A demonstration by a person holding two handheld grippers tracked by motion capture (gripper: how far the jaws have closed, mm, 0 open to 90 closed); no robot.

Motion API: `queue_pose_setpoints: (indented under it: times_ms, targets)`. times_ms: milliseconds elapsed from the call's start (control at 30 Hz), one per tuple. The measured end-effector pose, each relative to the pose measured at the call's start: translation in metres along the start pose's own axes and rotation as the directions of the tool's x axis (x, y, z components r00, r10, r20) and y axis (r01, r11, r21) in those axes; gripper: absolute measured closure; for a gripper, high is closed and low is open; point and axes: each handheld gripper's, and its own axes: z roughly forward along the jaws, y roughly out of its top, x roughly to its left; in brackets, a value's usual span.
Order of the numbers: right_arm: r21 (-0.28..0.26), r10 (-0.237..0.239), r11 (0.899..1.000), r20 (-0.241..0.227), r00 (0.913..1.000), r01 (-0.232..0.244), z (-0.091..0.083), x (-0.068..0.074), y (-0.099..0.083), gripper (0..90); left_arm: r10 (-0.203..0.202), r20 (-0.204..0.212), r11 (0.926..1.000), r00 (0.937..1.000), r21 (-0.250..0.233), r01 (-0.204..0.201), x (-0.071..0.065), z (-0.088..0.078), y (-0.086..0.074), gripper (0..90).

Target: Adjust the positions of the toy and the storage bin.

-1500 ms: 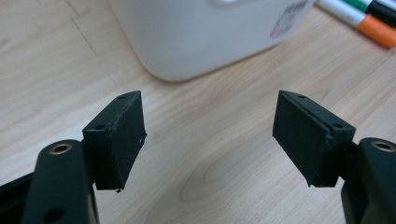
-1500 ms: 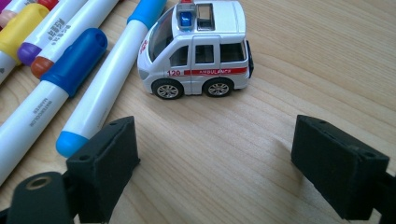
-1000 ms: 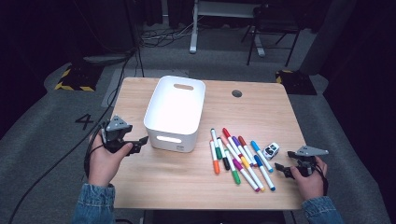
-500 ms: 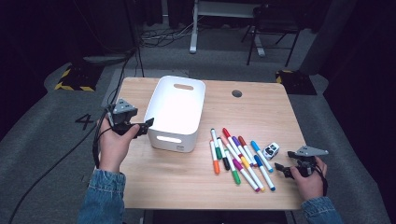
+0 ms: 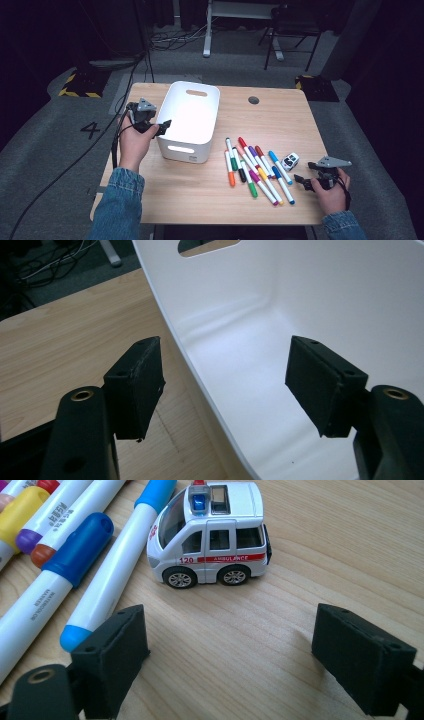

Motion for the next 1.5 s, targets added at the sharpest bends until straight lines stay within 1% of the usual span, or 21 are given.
queue_pose_setpoints:
  times_ms: [67,133,200,233,267,333,367,467,533,567,633,667,733,767,867,967,1000,1233,1300,1367,1500]
  targets:
    - [0.001,-0.004,1.0,0.001,1.0,0.004,0.0,0.0,0.0,14.4,0.013,-0.014,0.9996,0.9998,0.024,-0.013,0.001,0.004,-0.002,31.6]
    - [0.0,-0.003,1.0,0.001,1.0,0.003,0.0,0.0,0.0,14.4,0.01,-0.023,0.999,0.9997,0.044,-0.009,0.003,0.007,-0.006,31.6]
    - [0.0,-0.002,1.0,0.002,1.0,0.002,0.0,0.0,0.0,14.4,0.006,-0.019,0.9977,0.9998,0.067,-0.004,0.006,0.008,-0.01,31.4]
    - [0.0,-0.002,1.0,0.002,1.0,0.002,0.0,0.0,0.0,14.4,-0.01,-0.019,0.998,0.9998,0.063,0.011,0.007,0.009,-0.012,31.4]
    - [0.0,-0.001,1.0,0.002,1.0,0.001,0.0,0.0,0.0,14.4,0.0,-0.014,0.9969,0.9999,0.079,0.001,0.009,0.009,-0.014,31.5]
    - [0.0,-0.002,1.0,0.003,1.0,0.002,0.0,0.0,0.0,14.4,-0.062,0.019,0.9972,0.9979,0.044,0.061,0.009,0.009,-0.018,32.2]
    - [-0.002,-0.001,1.0,0.004,1.0,0.001,0.0,0.0,0.0,14.4,-0.074,0.038,0.9965,0.9966,0.043,0.072,0.008,0.009,-0.019,32.4]
    - [-0.001,0.0,1.0,0.004,1.0,0.0,0.0,0.0,0.0,14.4,-0.063,0.073,0.9974,0.9953,0.039,0.06,0.006,0.008,-0.02,35.6]
    - [-0.002,0.0,1.0,0.005,1.0,0.0,0.0,0.0,0.0,14.4,-0.06,0.096,0.9975,0.9935,0.042,0.056,0.003,0.007,-0.021,42.3]
    - [-0.001,0.001,1.0,0.005,1.0,-0.001,0.0,0.001,0.0,14.4,-0.045,0.099,0.9982,0.9941,0.045,0.04,0.001,0.007,-0.021,39.6]
    - [-0.002,0.001,1.0,0.007,1.0,-0.001,0.0,0.001,0.0,14.4,-0.011,0.072,0.9989,0.9973,0.047,0.007,-0.004,0.005,-0.021,38.2]
    - [0.004,-0.001,1.0,0.009,1.0,0.001,-0.001,0.001,0.0,14.4,-0.012,0.075,0.9986,0.9971,0.053,0.008,-0.006,0.004,-0.021,38.1]
    - [0.004,-0.002,1.0,0.009,1.0,0.002,-0.001,0.001,0.0,14.5,0.03,0.071,0.9971,0.997,0.068,-0.035,-0.008,0.0,-0.021,38.2]
    - [0.003,0.0,1.0,0.009,1.0,0.0,-0.001,0.001,0.0,14.4,0.038,0.082,0.9966,0.9959,0.07,-0.044,-0.008,-0.001,-0.023,38.3]
    - [0.002,0.003,1.0,0.008,1.0,-0.003,-0.001,0.001,0.0,14.4,0.026,0.103,0.998,0.9944,0.054,-0.032,-0.011,-0.006,-0.029,39.3]
    - [0.003,0.001,1.0,0.009,1.0,-0.001,-0.001,0.001,0.0,14.4,0.033,0.113,0.9977,0.993,0.055,-0.04,-0.016,-0.012,-0.033,39.5]
    - [0.003,0.001,1.0,0.009,1.0,-0.001,-0.001,0.001,0.0,14.4,0.041,0.111,0.9972,0.993,0.058,-0.048,-0.018,-0.014,-0.034,39.5]
    - [0.002,0.005,1.0,0.008,1.0,-0.005,-0.001,0.002,0.0,14.4,0.04,0.104,0.9963,0.9938,0.072,-0.047,-0.033,-0.028,-0.043,39.2]
    - [0.005,0.003,1.0,0.01,0.9999,-0.003,-0.001,0.002,0.0,14.4,0.054,0.09,0.9961,0.9944,0.064,-0.06,-0.037,-0.031,-0.046,38.5]
    - [0.005,0.0,1.0,0.01,0.9999,0.0,-0.001,0.002,0.0,14.5,0.05,0.084,0.9973,0.9952,0.049,-0.055,-0.043,-0.035,-0.049,37.8]
    - [0.005,-0.002,1.0,0.011,0.9999,0.002,-0.001,0.002,0.0,14.4,0.061,0.082,0.9965,0.9948,0.052,-0.065,-0.053,-0.041,-0.054,36.6]
